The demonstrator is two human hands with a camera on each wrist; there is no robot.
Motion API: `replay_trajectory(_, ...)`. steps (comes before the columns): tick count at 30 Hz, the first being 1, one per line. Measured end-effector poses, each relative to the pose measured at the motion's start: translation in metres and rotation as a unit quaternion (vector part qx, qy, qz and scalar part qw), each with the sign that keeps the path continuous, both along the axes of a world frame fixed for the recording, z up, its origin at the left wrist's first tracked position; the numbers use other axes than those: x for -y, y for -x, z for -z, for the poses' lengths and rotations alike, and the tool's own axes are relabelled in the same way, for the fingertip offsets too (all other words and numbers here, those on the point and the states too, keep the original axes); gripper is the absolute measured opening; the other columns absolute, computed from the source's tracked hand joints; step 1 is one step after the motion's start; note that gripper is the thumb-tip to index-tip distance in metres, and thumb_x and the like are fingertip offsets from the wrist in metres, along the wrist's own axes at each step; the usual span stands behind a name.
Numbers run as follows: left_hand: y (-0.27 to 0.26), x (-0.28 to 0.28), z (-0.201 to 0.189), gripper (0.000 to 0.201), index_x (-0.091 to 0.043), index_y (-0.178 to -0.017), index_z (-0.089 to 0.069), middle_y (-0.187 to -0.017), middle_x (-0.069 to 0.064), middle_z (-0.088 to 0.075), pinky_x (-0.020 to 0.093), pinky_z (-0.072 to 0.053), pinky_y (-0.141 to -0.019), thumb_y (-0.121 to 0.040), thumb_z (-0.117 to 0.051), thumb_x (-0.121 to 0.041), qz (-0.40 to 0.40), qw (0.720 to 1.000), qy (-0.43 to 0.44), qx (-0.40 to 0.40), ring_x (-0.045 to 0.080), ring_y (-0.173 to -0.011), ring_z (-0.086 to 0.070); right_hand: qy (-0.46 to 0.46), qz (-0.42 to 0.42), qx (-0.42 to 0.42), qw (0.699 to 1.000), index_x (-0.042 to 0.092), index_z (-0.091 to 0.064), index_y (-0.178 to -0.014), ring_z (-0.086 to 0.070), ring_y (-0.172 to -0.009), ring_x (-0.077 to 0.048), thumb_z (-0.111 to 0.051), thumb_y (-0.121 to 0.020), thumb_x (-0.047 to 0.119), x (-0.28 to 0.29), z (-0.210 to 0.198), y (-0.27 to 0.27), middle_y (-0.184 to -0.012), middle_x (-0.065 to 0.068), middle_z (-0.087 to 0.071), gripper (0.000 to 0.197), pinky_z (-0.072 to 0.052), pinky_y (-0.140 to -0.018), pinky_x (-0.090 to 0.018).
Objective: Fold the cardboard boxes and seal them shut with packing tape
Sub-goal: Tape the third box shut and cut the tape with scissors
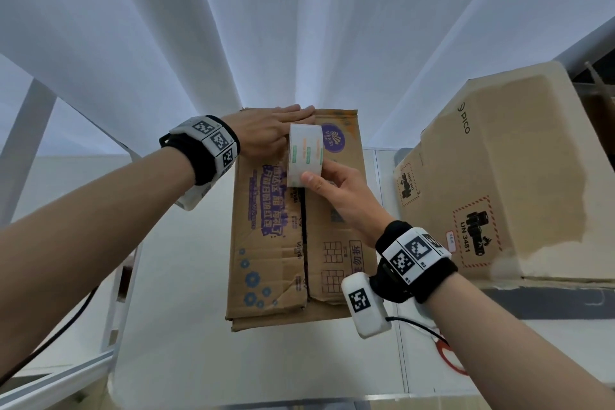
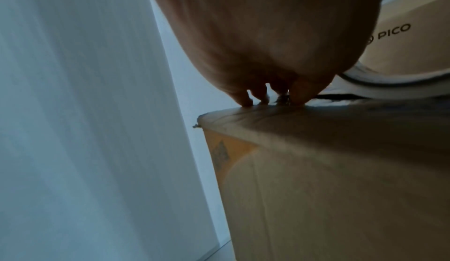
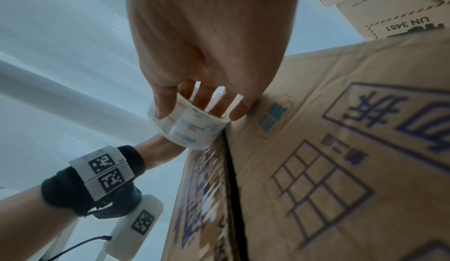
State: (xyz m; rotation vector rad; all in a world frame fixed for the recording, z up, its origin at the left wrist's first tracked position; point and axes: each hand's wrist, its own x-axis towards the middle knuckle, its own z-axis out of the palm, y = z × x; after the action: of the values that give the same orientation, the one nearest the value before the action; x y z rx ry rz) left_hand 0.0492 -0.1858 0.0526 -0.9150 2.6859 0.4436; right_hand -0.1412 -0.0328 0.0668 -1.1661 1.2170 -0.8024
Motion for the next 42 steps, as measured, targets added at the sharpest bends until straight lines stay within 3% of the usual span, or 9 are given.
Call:
replay_trajectory(5,0.004,-0.004,-0.003,0.062,-0.023,-0.157,0.009,-0.165,0.0,0.015,0.032,0.006,-0.119,-0.107,-0.025,-0.038,0.009,1.0,0.006,0.016,0.019,-0.152,0.011,-0.004,0.001,-0.012,1.0,0.007,-0.059,-0.133,-0.059,-0.123,-0.014,-0.06,-0.099,0.023,0.004,0.0,-0.007,-0.13,-0.005,-0.065,0.038,-0.05,-0.105,-0.036)
replay_trajectory(12,0.002,-0.012,-0.003,0.064,-0.026,-0.149,0.021,-0.163,0.0,0.022,0.03,0.013,-0.117,-0.105,-0.022,-0.046,0.005,1.0,0.009,0.024,0.016,-0.151,0.016,-0.008,0.017,0.0,1.0,0.006,-0.055,-0.137,-0.059,-0.123,-0.014,-0.056,-0.1,0.017,0.001,-0.001,-0.011,-0.132,-0.006,-0.063,0.038,-0.05,-0.101,-0.024)
replay_trajectory(16,0.002,-0.014,-0.004,0.063,-0.024,-0.157,0.006,-0.165,-0.001,0.015,0.034,0.007,-0.12,-0.106,-0.028,-0.04,-0.004,1.0,0.013,0.011,0.016,-0.152,0.011,-0.018,0.024,0.01,1.0,0.01,-0.055,-0.138,-0.059,-0.123,-0.014,-0.057,-0.1,0.019,0.0,-0.002,-0.01,-0.132,-0.005,-0.063,0.039,-0.051,-0.102,-0.028)
replay_trajectory(21,-0.009,-0.018,0.005,0.054,-0.02,-0.156,-0.027,-0.165,0.0,-0.008,0.037,-0.001,-0.124,-0.104,-0.042,-0.017,0.002,0.994,-0.006,-0.107,0.021,-0.153,-0.002,-0.024,0.048,0.016,0.998,0.009,-0.061,-0.132,-0.062,-0.12,-0.015,-0.06,-0.098,0.023,-0.005,0.0,-0.008,-0.126,-0.004,-0.067,0.037,-0.052,-0.101,-0.029)
replay_trajectory(23,-0.009,-0.021,0.005,0.053,-0.023,-0.154,-0.03,-0.165,-0.002,-0.008,0.04,0.0,-0.124,-0.104,-0.045,-0.021,-0.011,0.994,-0.021,-0.108,0.021,-0.153,0.0,-0.022,0.059,0.016,0.998,0.009,-0.062,-0.132,-0.062,-0.12,-0.015,-0.06,-0.098,0.024,-0.007,0.001,-0.009,-0.127,-0.004,-0.067,0.037,-0.052,-0.099,-0.026)
replay_trajectory(25,-0.007,-0.023,0.001,0.056,-0.027,-0.156,-0.022,-0.165,-0.004,-0.001,0.044,0.004,-0.124,-0.104,-0.043,-0.034,-0.023,0.997,-0.041,-0.069,0.018,-0.153,0.008,-0.021,0.065,0.019,0.997,0.01,-0.061,-0.133,-0.061,-0.12,-0.014,-0.061,-0.098,0.024,-0.007,0.002,-0.011,-0.127,-0.003,-0.067,0.038,-0.051,-0.101,-0.029)
replay_trajectory(29,-0.003,-0.019,-0.011,0.066,-0.029,-0.158,-0.007,-0.165,-0.006,0.011,0.037,0.011,-0.121,-0.103,-0.036,-0.052,-0.012,0.999,-0.034,0.018,0.014,-0.151,0.016,-0.011,0.072,0.005,0.997,0.015,-0.06,-0.134,-0.058,-0.124,-0.014,-0.063,-0.096,0.025,-0.007,0.005,-0.012,-0.129,-0.001,-0.065,0.039,-0.049,-0.105,-0.035)
replay_trajectory(33,-0.004,-0.019,-0.005,0.077,-0.029,-0.158,-0.009,-0.165,-0.004,0.012,0.039,0.013,-0.12,-0.093,-0.034,-0.064,-0.014,0.999,-0.04,0.008,0.014,-0.151,0.017,0.005,0.088,-0.013,0.996,0.017,-0.059,-0.136,-0.059,-0.121,-0.013,-0.056,-0.1,0.032,-0.008,0.006,-0.017,-0.127,0.0,-0.066,0.039,-0.049,-0.105,-0.035)
replay_trajectory(42,-0.003,-0.021,-0.003,0.077,-0.033,-0.156,-0.012,-0.165,-0.009,0.012,0.042,0.012,-0.119,-0.087,-0.03,-0.061,-0.034,0.997,-0.062,-0.021,0.011,-0.15,0.015,0.014,0.111,-0.004,0.994,0.012,-0.06,-0.135,-0.061,-0.118,-0.013,-0.056,-0.1,0.029,-0.013,0.004,-0.017,-0.126,-0.001,-0.068,0.039,-0.05,-0.104,-0.034)
